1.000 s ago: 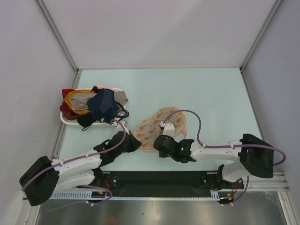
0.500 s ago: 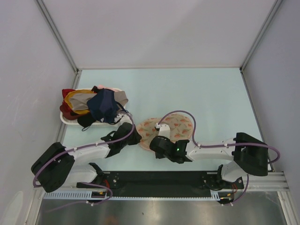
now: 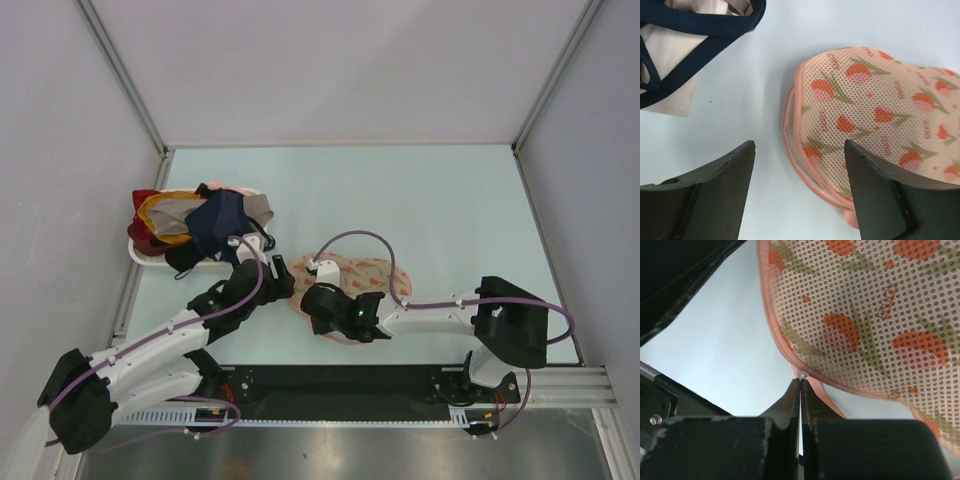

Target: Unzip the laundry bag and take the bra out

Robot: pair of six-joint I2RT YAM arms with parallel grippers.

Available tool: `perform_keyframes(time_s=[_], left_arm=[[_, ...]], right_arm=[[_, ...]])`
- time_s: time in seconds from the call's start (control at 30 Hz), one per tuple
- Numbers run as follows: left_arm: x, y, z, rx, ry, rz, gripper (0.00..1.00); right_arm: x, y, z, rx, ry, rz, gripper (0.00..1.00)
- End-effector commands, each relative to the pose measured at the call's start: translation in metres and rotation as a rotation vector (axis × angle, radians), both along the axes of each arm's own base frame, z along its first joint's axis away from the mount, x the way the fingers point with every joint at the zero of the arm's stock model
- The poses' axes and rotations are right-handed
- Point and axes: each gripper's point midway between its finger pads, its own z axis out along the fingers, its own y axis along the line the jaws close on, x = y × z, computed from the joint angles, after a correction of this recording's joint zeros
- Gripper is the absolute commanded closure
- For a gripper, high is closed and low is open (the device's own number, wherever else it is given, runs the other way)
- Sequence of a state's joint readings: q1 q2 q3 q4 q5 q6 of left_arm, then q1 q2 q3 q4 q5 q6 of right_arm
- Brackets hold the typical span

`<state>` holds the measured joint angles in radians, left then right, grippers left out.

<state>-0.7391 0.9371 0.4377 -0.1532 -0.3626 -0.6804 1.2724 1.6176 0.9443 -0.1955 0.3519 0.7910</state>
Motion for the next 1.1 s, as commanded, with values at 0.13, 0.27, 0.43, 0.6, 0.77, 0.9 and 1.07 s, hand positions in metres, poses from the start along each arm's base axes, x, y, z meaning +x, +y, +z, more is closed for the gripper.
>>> perform_keyframes(time_s=[0.13, 0.27, 0.43, 0.6, 0.77, 0.9, 1.07], left_arm=[[-0.036, -0.016, -0.034, -0.173, 0.145, -0.054, 0.24], [-0.043, -0.030, -0.039, -0.243, 0.166, -0.097, 0.27], [-0.041, -0.034, -0.038, -0.269, 0.154, -0.093, 0.41], [-0.039, -0.033, -0.038, -0.272, 0.147, -0.082, 0.61], [-0.036, -0.032, -0.036, -0.268, 0.137, -0.069, 0.87], [-0.033, -0.031, -0.034, -0.259, 0.128, -0.059, 1.00], [-0.029, -0.032, -0.032, -0.250, 0.124, -0.059, 1.00]], right_arm=[[0.011, 0.037, 0.026, 0.097, -0.043, 0.049, 1.00], [0.011, 0.041, 0.026, 0.099, -0.041, 0.056, 1.00], [0.010, 0.040, 0.025, 0.099, -0.034, 0.052, 1.00], [0.011, 0.039, 0.026, 0.100, -0.039, 0.049, 1.00], [0.011, 0.038, 0.025, 0.098, -0.034, 0.046, 1.00], [0.010, 0.037, 0.025, 0.094, -0.034, 0.044, 1.00], [0.010, 0.034, 0.023, 0.087, -0.034, 0.038, 1.00]])
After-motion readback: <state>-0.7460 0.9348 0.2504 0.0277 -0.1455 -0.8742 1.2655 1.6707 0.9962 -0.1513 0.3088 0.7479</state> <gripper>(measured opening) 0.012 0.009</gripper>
